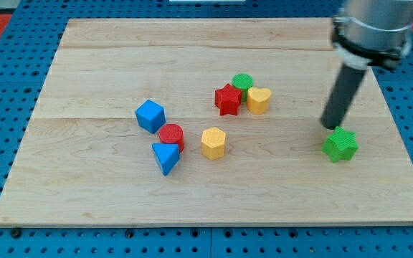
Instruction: Move the red star to the top right of the hexagon
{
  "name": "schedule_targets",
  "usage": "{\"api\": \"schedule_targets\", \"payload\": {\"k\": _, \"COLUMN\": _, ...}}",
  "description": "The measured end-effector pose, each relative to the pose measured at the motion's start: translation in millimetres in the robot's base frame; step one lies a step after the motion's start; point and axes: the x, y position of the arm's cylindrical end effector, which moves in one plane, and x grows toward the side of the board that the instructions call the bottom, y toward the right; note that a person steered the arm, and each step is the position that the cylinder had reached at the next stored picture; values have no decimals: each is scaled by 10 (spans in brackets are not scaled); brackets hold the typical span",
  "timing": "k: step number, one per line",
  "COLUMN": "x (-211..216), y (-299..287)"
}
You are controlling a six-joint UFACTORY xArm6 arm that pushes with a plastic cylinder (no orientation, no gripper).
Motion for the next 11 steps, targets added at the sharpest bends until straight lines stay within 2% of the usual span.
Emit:
{"api": "schedule_targets", "payload": {"k": 1, "x": 349, "y": 107}}
{"api": "schedule_targets", "payload": {"k": 2, "x": 640, "y": -29}}
{"api": "schedule_targets", "payload": {"k": 3, "x": 174, "y": 116}}
{"api": "schedule_targets", "payload": {"k": 4, "x": -702, "y": -367}}
{"api": "schedule_targets", "payload": {"k": 5, "x": -1006, "y": -1392}}
{"api": "schedule_targets", "payload": {"k": 7, "x": -1068, "y": -1957}}
{"api": "schedule_targets", "payload": {"k": 8, "x": -1102, "y": -2644}}
{"api": "schedule_targets", "payload": {"k": 9, "x": -800, "y": -2514}}
{"api": "schedule_targets", "payload": {"k": 10, "x": -737, "y": -2079}}
{"api": "schedule_targets", "payload": {"k": 11, "x": -415, "y": -2173}}
